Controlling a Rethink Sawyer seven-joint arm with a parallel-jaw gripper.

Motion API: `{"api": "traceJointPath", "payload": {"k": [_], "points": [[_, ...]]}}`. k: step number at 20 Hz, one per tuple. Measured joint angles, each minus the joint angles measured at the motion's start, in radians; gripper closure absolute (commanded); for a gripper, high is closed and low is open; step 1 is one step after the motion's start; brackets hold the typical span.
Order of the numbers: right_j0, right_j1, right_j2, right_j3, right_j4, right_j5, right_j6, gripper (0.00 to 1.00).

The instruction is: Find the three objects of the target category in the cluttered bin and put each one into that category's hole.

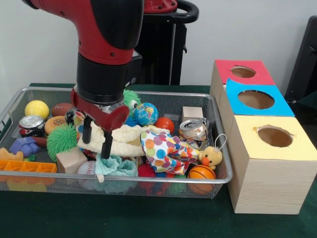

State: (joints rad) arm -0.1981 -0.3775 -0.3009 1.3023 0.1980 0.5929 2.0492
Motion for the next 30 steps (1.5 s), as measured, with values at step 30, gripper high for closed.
{"api": "traceJointPath", "payload": {"k": [30], "points": [[0.007,0.095,-0.002,-0.040,0.055,-0.091,0.000,0.00]]}}
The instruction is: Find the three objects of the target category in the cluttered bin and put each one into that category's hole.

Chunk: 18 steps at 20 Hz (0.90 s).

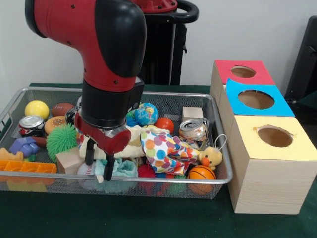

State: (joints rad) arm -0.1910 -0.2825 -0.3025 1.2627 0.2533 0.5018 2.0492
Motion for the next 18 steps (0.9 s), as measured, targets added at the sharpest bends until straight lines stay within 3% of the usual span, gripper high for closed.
{"api": "traceJointPath", "payload": {"k": [11,18], "points": [[-0.009,0.041,0.000,-0.071,0.005,0.052,0.000,0.00],[-0.018,0.036,0.023,-0.054,0.006,0.053,0.000,0.00]]}}
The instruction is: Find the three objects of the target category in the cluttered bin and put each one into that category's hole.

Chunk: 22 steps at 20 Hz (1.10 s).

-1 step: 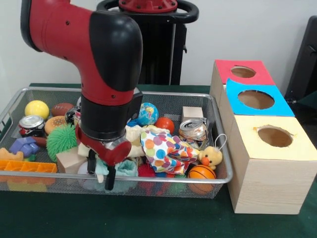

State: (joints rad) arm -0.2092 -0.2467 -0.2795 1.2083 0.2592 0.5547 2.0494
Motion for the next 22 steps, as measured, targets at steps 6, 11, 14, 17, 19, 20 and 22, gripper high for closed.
{"api": "traceJointPath", "payload": {"k": [6,11,14,17,19,20,22], "points": [[-0.014,-0.066,0.032,0.061,-0.003,0.020,0.000,0.00],[-0.028,-0.132,0.056,0.122,-0.005,0.073,0.000,0.00],[-0.040,-0.164,0.078,0.141,-0.007,0.088,0.000,0.00],[-0.049,-0.182,0.096,0.141,-0.008,0.092,0.000,0.00],[-0.052,-0.191,0.103,0.141,-0.011,0.093,0.000,0.00],[-0.053,-0.195,0.105,0.141,-0.014,0.093,0.000,0.00],[-0.052,-0.197,0.106,0.141,-0.022,0.093,0.000,0.00]]}}
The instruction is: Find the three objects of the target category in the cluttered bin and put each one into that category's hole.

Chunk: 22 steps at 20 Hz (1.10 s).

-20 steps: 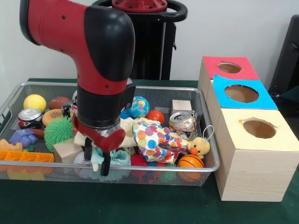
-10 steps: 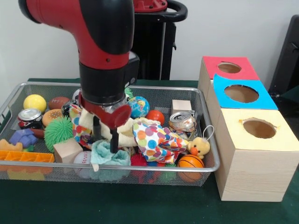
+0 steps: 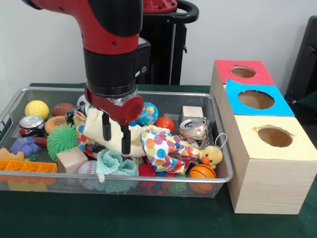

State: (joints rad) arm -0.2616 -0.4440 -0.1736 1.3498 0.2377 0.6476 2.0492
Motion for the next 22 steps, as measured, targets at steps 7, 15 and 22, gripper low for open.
{"api": "traceJointPath", "payload": {"k": [7,15,22], "points": [[0.000,0.021,0.000,0.000,-0.035,0.000,0.000,0.00],[-0.002,0.067,0.011,0.001,-0.110,-0.001,0.000,0.00],[-0.019,0.088,0.047,0.012,-0.174,-0.075,0.000,0.00]]}}
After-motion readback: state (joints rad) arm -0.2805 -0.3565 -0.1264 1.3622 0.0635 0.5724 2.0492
